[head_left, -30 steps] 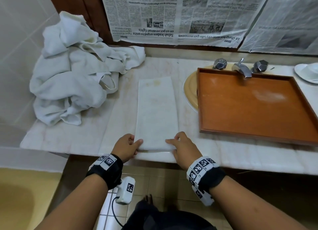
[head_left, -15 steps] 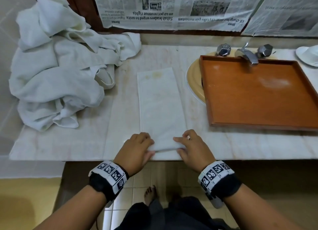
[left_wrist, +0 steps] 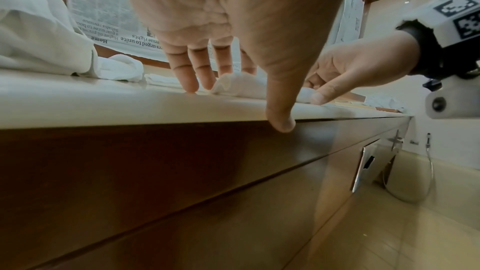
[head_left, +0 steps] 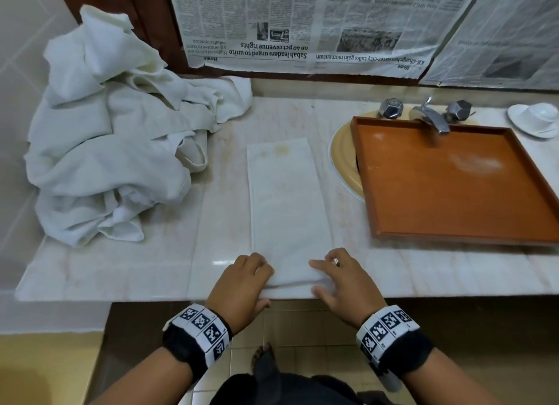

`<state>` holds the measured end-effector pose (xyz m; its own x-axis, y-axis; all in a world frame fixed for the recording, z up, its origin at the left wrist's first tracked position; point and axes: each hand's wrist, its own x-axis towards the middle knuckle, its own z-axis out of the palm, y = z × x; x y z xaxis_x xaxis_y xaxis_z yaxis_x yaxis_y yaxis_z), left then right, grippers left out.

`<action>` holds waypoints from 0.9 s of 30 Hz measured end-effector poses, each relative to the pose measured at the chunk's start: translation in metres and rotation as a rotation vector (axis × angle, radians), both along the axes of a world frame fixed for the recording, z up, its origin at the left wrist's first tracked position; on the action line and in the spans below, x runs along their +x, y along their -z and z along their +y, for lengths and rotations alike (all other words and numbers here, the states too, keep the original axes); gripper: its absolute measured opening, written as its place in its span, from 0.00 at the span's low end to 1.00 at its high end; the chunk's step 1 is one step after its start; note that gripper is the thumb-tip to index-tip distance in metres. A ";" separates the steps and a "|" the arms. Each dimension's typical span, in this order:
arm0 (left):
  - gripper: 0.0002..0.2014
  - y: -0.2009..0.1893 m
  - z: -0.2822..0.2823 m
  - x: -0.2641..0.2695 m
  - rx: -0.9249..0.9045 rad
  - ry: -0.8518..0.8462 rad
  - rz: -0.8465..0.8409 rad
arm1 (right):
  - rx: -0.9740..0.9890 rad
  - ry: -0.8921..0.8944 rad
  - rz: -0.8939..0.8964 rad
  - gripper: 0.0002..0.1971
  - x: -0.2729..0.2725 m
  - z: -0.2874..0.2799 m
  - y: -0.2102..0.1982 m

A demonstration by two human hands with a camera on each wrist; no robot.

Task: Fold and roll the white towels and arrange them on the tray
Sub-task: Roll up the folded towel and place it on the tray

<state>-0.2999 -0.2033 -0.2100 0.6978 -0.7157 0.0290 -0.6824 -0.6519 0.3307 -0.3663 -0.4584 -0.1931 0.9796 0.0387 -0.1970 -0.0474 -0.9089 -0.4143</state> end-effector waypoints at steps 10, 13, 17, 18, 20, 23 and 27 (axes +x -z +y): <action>0.21 0.013 0.012 -0.003 -0.164 0.009 0.044 | 0.037 -0.094 -0.187 0.18 -0.020 -0.005 0.010; 0.18 0.016 0.017 -0.008 -0.221 0.001 0.036 | 0.034 -0.113 -0.268 0.15 -0.022 -0.008 0.012; 0.14 0.015 0.018 -0.012 -0.212 -0.042 0.022 | 0.071 -0.079 -0.276 0.11 -0.022 -0.007 0.011; 0.10 0.014 0.018 -0.011 -0.215 -0.047 0.023 | 0.082 -0.072 -0.269 0.09 -0.021 -0.006 0.009; 0.09 0.013 0.019 -0.008 -0.198 -0.075 0.045 | 0.096 -0.055 -0.224 0.08 -0.017 -0.008 0.007; 0.18 0.014 0.018 -0.005 -0.125 -0.139 0.070 | 0.147 0.007 -0.092 0.12 -0.012 -0.010 0.003; 0.26 0.009 0.013 -0.004 -0.038 -0.220 0.135 | 0.177 0.098 0.003 0.13 -0.004 -0.005 -0.006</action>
